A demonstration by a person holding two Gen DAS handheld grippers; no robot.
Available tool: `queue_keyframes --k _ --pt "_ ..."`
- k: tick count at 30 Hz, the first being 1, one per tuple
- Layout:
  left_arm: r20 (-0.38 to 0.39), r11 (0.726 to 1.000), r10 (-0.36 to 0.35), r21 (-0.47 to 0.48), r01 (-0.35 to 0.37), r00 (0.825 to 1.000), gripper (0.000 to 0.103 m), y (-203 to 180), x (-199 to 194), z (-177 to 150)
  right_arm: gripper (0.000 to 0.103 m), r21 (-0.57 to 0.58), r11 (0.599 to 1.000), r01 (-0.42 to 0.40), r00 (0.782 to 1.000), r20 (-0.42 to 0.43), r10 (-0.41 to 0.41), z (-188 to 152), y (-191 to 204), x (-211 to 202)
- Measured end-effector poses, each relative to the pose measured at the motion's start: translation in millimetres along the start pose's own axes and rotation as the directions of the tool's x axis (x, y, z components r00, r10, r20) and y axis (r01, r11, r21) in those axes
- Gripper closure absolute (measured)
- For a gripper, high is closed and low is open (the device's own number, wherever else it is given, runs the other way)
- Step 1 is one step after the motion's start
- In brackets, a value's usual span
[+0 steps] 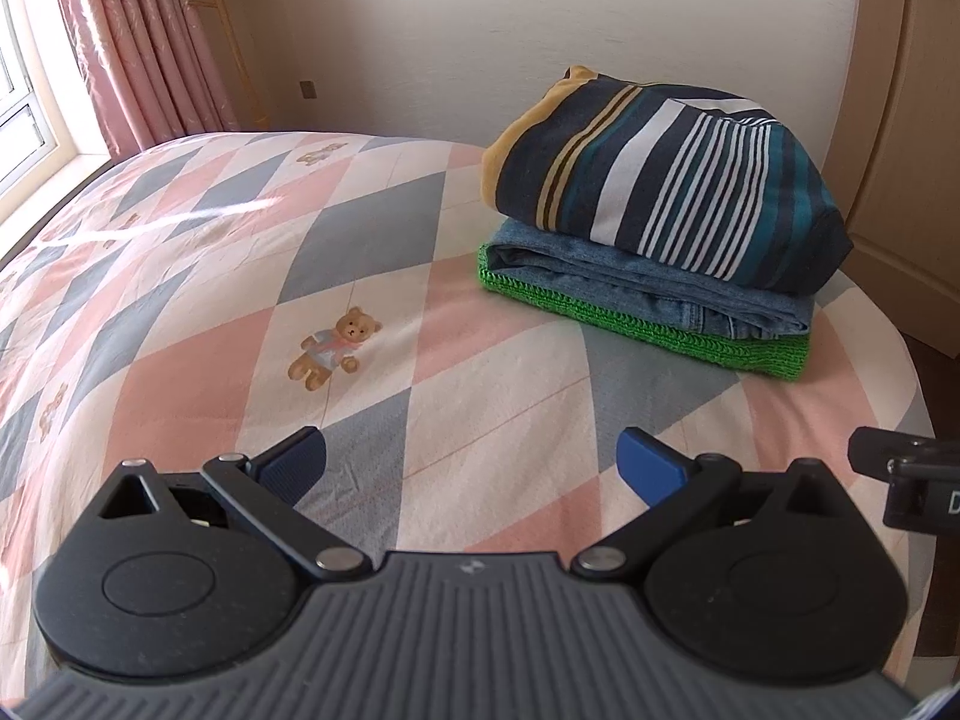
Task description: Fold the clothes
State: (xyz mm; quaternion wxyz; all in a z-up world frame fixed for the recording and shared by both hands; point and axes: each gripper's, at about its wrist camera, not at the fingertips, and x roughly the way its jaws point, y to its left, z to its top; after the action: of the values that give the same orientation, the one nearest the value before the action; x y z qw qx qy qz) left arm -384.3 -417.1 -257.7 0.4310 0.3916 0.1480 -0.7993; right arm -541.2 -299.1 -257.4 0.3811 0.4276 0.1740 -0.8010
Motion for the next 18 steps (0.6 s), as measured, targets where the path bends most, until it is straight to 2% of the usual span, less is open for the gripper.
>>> queue_keyframes --k 12,18 --pt "0.017 0.998 -0.029 0.056 0.028 0.999 0.001 -3 15 7 0.0 0.008 1.0 0.024 1.0 0.01 -0.024 2 4 3" --pt "0.024 0.997 -0.057 0.047 0.055 0.998 0.001 -4 15 10 0.0 0.015 1.0 0.025 0.999 0.019 -0.026 1 4 -1"
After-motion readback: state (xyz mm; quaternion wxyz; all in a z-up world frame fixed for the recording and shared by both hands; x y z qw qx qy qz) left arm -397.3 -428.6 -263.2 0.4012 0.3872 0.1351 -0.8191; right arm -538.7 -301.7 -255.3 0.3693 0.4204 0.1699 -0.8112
